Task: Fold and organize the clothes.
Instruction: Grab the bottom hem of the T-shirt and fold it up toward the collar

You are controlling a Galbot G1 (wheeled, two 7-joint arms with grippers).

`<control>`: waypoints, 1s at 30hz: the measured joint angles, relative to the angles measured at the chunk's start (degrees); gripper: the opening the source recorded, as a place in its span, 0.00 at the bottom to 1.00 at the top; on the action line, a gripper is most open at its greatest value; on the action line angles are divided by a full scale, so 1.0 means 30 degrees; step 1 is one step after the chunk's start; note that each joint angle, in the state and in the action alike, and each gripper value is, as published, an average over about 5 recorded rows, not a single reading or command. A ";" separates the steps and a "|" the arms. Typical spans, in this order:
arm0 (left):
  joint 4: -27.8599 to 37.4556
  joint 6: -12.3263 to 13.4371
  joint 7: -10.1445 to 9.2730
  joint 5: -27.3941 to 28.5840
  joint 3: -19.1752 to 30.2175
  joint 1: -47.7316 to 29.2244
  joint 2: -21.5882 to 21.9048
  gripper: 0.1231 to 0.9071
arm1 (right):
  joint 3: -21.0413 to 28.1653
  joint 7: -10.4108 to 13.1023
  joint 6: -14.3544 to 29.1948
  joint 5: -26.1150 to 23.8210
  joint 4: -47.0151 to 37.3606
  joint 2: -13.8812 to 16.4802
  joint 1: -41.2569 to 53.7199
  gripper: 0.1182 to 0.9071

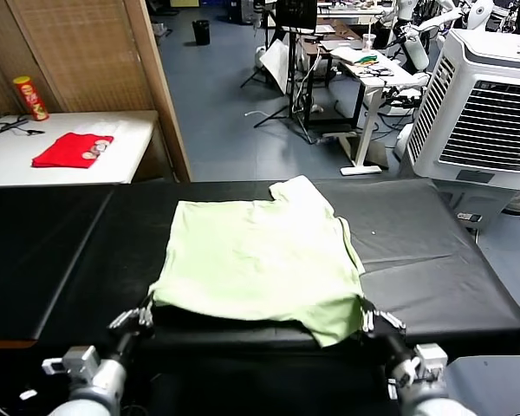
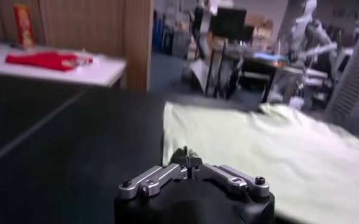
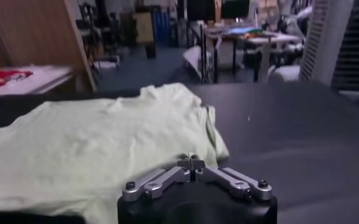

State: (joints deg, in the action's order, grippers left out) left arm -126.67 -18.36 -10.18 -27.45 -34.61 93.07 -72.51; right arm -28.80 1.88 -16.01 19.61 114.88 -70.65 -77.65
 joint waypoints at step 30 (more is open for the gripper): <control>0.5853 0.0776 0.0380 0.2563 0.1088 -0.4735 0.0046 0.57 | 0.1104 -0.1113 -0.0198 -0.0986 -0.2434 0.0877 0.1613 0.85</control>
State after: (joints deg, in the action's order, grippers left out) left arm -109.11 -16.03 -9.04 -19.76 -31.34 78.86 -72.37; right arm -25.48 -1.46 -16.60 16.65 107.58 -68.02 -72.81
